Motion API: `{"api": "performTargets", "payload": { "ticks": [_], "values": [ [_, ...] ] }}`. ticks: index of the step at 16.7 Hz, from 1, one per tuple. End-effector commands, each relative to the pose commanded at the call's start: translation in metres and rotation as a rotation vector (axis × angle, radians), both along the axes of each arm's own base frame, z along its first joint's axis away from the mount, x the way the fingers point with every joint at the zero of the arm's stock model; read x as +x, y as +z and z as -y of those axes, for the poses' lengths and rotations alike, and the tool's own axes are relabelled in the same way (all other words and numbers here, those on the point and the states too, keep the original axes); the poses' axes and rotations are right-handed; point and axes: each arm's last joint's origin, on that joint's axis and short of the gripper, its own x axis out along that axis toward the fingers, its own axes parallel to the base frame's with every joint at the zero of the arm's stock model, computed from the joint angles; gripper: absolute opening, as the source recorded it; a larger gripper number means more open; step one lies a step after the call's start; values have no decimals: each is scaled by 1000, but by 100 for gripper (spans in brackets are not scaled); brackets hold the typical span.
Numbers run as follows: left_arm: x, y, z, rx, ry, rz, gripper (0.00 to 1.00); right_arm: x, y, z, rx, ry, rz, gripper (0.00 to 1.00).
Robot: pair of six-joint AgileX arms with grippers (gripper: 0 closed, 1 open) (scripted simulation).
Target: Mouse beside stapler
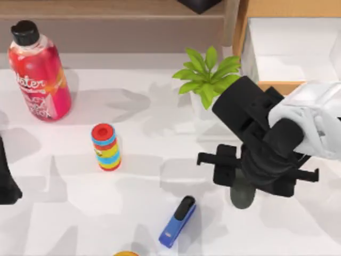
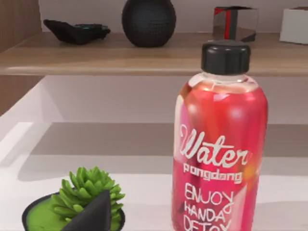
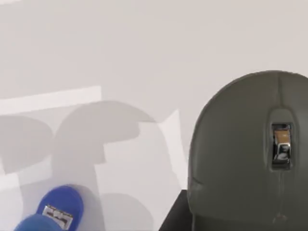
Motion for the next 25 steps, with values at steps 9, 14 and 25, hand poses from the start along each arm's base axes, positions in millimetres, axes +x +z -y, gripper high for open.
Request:
{"api": "performTargets", "payload": {
  "ticks": [9,14,25],
  "values": [
    [0,0,0,0,0,0,100,0,0,6,-16,-29,20,0],
    [0,0,0,0,0,0,100,-9,-9,-3,-42,43,-36,0],
    [0,0,0,0,0,0,100,-24,-27,-13,-79,156,-150,15]
  ]
}}
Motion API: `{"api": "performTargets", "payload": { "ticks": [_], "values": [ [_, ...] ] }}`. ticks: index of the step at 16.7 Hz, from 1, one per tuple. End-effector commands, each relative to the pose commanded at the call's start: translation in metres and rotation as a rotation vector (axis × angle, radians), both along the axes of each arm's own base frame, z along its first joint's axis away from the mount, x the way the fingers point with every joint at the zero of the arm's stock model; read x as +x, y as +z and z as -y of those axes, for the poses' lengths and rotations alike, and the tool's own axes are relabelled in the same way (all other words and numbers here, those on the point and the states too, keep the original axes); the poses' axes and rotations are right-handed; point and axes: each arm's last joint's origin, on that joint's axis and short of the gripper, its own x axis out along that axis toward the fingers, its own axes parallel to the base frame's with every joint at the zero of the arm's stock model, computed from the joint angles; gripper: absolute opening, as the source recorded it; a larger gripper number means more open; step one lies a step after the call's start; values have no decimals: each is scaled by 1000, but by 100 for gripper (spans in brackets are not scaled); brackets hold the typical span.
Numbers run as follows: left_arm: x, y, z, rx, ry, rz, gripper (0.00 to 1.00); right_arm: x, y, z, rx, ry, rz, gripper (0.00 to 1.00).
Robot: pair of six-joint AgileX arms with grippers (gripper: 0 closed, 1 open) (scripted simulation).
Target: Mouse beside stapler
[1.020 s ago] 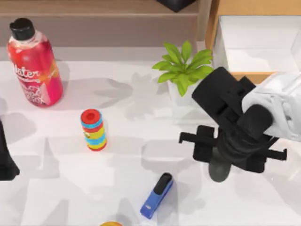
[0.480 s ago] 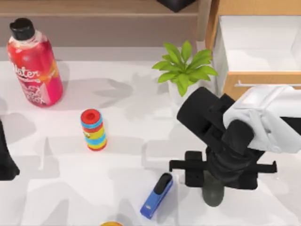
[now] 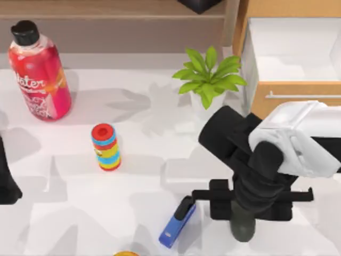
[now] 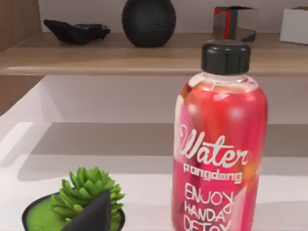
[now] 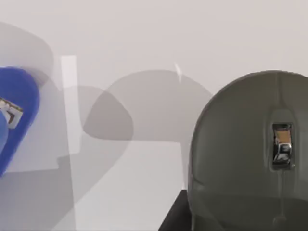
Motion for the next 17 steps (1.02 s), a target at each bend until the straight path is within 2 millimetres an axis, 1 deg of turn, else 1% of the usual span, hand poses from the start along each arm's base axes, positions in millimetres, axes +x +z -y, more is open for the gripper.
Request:
{"api": "performTargets", "payload": {
  "ticks": [11,12,17],
  "values": [
    [0,0,0,0,0,0,100,0,0,0,0,0,0,98],
    [0,0,0,0,0,0,100,0,0,0,0,0,0,100],
    [0,0,0,0,0,0,100,0,0,0,0,0,0,100]
  ]
}}
